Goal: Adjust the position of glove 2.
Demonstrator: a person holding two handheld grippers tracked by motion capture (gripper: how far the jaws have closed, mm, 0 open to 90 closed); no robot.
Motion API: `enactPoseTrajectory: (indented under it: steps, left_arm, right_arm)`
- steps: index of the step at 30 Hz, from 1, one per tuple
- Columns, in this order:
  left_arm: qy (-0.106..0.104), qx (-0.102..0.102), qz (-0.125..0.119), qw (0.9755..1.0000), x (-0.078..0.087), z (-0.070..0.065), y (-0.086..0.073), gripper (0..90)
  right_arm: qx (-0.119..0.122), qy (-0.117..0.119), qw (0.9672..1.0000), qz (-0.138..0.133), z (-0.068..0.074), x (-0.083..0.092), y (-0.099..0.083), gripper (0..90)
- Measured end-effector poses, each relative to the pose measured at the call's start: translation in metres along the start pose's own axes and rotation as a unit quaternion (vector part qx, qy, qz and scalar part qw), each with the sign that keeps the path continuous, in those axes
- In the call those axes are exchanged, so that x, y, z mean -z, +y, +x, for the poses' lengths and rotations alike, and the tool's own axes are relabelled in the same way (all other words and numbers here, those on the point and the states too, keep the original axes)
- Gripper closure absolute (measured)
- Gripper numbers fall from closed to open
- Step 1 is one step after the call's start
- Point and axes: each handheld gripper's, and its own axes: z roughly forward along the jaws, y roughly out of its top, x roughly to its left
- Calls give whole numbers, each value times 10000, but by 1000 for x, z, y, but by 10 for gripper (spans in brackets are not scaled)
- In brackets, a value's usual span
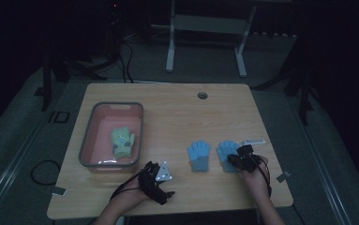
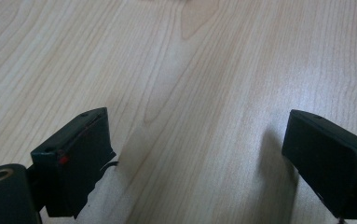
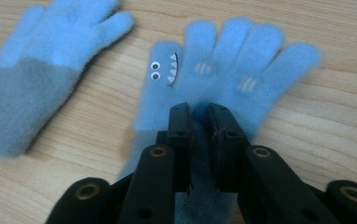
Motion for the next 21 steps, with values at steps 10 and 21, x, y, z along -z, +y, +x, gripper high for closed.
enactPoseTrajectory:
  steps: [10, 21]
  left_arm:
    - [-42, -31, -27, 10000, 0, -1, 0, 84]
    - [-54, -55, -14, 10000, 0, -2, 1, 84]
  right_arm:
    - [623, 169, 9977, -221, -12, 21, 3, 700]
    - [1507, 871, 9845, -223, -24, 20, 12, 659]
